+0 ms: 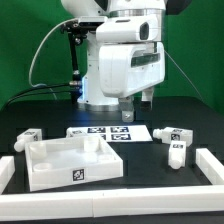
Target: Assemble one leg
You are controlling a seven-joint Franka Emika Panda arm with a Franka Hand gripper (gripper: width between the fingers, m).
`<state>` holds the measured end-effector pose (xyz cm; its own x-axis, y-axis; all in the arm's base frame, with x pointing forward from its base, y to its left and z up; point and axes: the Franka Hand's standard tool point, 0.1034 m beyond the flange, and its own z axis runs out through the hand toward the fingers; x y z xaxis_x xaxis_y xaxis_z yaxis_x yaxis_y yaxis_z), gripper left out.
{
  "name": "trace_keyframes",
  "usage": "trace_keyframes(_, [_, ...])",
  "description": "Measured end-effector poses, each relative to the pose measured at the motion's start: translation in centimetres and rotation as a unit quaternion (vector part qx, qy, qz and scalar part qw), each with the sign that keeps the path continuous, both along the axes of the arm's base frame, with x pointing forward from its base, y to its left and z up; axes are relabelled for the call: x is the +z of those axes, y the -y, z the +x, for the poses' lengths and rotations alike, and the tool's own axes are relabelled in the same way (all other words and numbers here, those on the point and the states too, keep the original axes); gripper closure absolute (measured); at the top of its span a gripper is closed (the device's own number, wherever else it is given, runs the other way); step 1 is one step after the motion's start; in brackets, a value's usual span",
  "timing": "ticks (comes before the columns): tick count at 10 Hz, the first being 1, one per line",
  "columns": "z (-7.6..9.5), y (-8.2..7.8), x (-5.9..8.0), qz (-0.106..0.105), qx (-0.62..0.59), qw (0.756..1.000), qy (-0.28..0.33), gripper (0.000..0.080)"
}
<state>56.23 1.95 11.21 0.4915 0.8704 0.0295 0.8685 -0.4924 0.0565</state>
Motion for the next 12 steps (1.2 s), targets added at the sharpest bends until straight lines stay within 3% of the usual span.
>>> trace_keyframes(4, [-0.1, 0.1, -0.1, 0.0, 0.002, 1.0, 0.002, 0.015])
trace_keyframes(7, [-1.0, -0.2, 0.0, 0.015, -0.126, 0.992, 0.004, 0.015])
trace_keyframes(9, [-1.2, -1.9, -0.1, 0.029, -0.25, 0.968, -0.012, 0.015])
trace_keyframes(12, [-0.8, -1.7, -0.3, 0.036, -0.266, 0.963, -0.001, 0.015])
